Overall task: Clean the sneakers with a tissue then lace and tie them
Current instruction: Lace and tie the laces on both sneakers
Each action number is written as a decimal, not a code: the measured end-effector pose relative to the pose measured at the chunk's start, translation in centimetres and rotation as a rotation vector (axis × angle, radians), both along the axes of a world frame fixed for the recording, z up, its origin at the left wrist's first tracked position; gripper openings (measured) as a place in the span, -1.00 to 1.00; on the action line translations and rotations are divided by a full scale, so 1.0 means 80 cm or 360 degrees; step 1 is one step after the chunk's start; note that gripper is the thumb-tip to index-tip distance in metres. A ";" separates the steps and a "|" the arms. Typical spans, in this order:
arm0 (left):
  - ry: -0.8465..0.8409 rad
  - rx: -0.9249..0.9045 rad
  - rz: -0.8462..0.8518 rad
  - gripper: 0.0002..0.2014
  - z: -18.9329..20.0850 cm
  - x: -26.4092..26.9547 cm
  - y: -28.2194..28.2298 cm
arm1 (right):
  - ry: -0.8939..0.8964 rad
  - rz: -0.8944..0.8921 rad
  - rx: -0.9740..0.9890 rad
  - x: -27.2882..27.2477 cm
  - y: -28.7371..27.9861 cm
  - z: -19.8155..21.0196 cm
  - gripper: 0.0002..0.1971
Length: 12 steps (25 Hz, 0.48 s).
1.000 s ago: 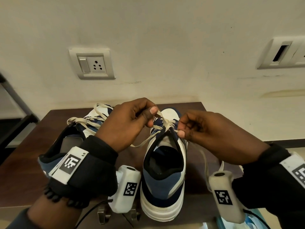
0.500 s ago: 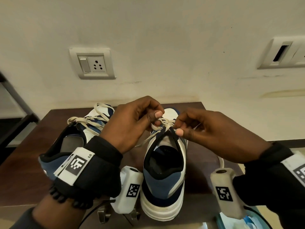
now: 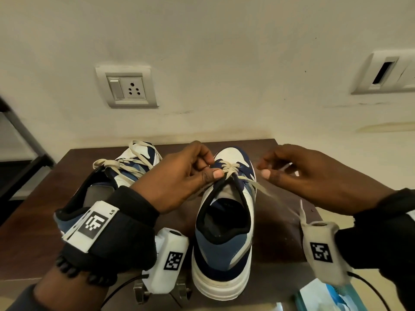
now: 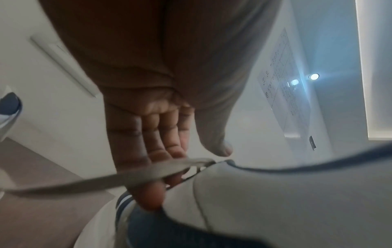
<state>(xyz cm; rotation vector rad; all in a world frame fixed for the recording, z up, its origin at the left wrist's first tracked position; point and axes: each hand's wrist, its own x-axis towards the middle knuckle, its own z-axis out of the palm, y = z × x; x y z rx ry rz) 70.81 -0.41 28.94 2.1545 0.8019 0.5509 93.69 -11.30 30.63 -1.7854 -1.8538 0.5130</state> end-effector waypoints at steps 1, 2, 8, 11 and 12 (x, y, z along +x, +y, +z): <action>-0.0030 -0.0118 -0.0009 -0.65 0.001 0.000 -0.001 | 0.0051 0.0031 0.0057 -0.010 0.003 -0.002 -0.91; -0.0039 -0.0216 -0.0033 -0.65 0.002 -0.001 -0.002 | 0.0100 0.0074 0.0089 -0.021 0.006 -0.004 -0.90; 0.0122 0.0191 -0.0154 -0.92 0.005 -0.011 0.002 | 0.0054 0.0150 0.0073 -0.024 0.008 -0.007 -0.92; 0.0148 0.0317 -0.0024 -0.91 0.005 -0.011 0.003 | 0.0074 0.0095 0.0007 -0.006 -0.001 0.006 -0.87; 0.0119 0.0316 0.0020 -0.91 0.004 -0.009 0.003 | 0.0088 0.0062 0.0029 -0.004 0.000 0.006 -0.83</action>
